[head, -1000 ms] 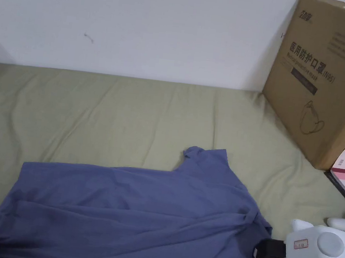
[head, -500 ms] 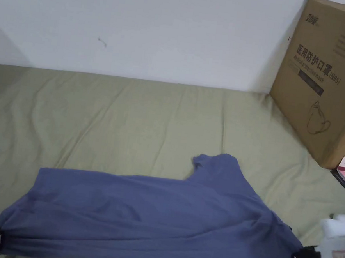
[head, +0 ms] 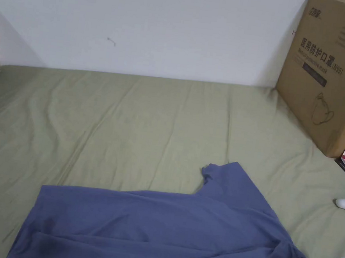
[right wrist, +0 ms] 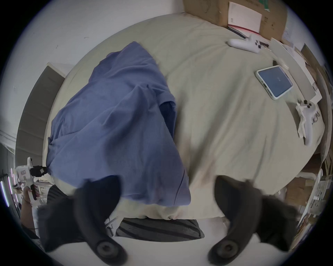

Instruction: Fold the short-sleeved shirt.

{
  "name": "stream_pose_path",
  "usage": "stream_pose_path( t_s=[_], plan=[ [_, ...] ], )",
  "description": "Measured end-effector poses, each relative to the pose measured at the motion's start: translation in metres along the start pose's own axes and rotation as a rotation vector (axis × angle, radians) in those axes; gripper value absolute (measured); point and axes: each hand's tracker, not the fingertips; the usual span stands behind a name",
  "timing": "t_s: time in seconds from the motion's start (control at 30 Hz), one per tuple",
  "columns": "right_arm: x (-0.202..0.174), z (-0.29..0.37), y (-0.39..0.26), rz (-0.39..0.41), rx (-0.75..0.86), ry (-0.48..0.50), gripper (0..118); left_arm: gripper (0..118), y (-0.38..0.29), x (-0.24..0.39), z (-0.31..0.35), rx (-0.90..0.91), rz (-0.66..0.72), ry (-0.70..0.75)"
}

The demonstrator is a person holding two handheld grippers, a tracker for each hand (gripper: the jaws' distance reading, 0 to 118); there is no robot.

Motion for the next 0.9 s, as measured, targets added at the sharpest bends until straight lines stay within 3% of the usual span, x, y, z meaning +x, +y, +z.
stream_pose_path(
  t_s=[0.07, 0.13, 0.23, 0.3, 0.37, 0.43, 0.47, 0.5, 0.57, 0.67, 0.73, 0.87, 0.9],
  plan=[
    [-0.004, 0.011, 0.005, 0.023, 0.001, 0.02, 112, 104, 0.003, 0.0, 0.01, 0.04, 0.04, -0.012],
    [-0.016, 0.023, 0.006, 0.095, 0.036, -0.02, 112, 104, 0.006, 0.004, 0.023, 0.091, 0.058, -0.017],
    [-0.042, 0.048, 0.01, 0.168, 0.176, -0.019, 112, 104, 0.014, 0.03, 0.054, 0.249, -0.006, -0.004],
    [-0.06, 0.066, 0.012, 0.198, 0.307, 0.054, 111, 103, 0.016, 0.053, 0.075, 0.372, -0.066, -0.019],
    [-0.082, 0.084, 0.013, 0.214, 0.43, 0.173, 105, 89, 0.017, 0.077, 0.095, 0.503, -0.131, -0.044],
    [-0.101, 0.094, 0.018, 0.214, 0.537, 0.237, 76, 39, 0.018, 0.098, 0.107, 0.623, -0.189, -0.084],
    [-0.111, 0.098, 0.021, 0.217, 0.574, 0.257, 49, 18, 0.022, 0.107, 0.109, 0.631, -0.207, -0.099],
    [-0.121, 0.1, 0.025, 0.215, 0.616, 0.277, 6, 2, 0.027, 0.118, 0.111, 0.639, -0.224, -0.111],
    [-0.132, 0.098, 0.037, 0.176, 0.689, 0.309, 0, 0, 0.04, 0.129, 0.111, 0.666, -0.244, -0.114],
    [-0.14, 0.093, 0.061, 0.128, 0.662, 0.469, 0, 0, 0.078, 0.134, 0.105, 0.643, -0.257, -0.08],
    [-0.141, 0.087, 0.073, 0.115, 0.643, 0.486, 0, 0, 0.117, 0.118, 0.089, 0.579, -0.231, -0.009],
    [-0.133, 0.065, 0.09, 0.095, 0.584, 0.485, 0, 0, 0.187, 0.071, 0.03, 0.283, -0.12, 0.01],
    [-0.131, 0.058, 0.093, 0.098, 0.564, 0.475, 0, 13, 0.195, 0.061, 0.014, 0.263, -0.123, 0.019]
  ],
)
